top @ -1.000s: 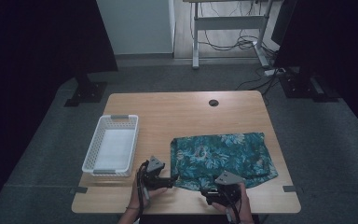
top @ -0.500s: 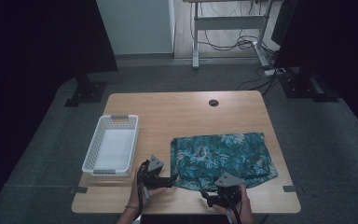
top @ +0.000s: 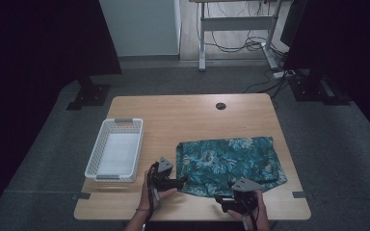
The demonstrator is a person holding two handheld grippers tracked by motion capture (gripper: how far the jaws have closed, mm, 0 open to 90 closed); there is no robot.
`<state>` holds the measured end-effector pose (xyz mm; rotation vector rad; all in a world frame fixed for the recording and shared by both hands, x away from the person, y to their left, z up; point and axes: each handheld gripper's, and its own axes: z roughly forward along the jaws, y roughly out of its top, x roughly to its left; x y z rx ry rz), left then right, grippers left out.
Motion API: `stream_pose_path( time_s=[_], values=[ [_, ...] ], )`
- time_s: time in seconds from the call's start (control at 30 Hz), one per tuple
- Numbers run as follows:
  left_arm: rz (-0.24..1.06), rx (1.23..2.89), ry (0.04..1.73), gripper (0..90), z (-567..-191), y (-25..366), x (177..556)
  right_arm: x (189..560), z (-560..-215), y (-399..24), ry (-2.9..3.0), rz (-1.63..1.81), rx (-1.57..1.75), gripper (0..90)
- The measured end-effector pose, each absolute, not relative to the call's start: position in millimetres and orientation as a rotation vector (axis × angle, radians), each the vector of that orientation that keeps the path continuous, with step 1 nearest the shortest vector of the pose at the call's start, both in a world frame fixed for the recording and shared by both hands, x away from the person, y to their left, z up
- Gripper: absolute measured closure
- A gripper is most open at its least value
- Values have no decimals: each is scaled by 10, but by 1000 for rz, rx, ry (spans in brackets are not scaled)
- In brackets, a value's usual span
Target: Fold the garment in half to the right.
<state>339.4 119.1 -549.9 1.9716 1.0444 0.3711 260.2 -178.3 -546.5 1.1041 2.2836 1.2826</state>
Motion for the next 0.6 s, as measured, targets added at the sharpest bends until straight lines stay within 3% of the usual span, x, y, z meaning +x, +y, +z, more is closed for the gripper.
stream_pose_path(
  time_s=[0.6],
  values=[
    [409, 1949, 1033, 217, -5335, 1166, 3633, 2755, -5542, -1709, 2328, 1314, 1099, 245]
  ],
)
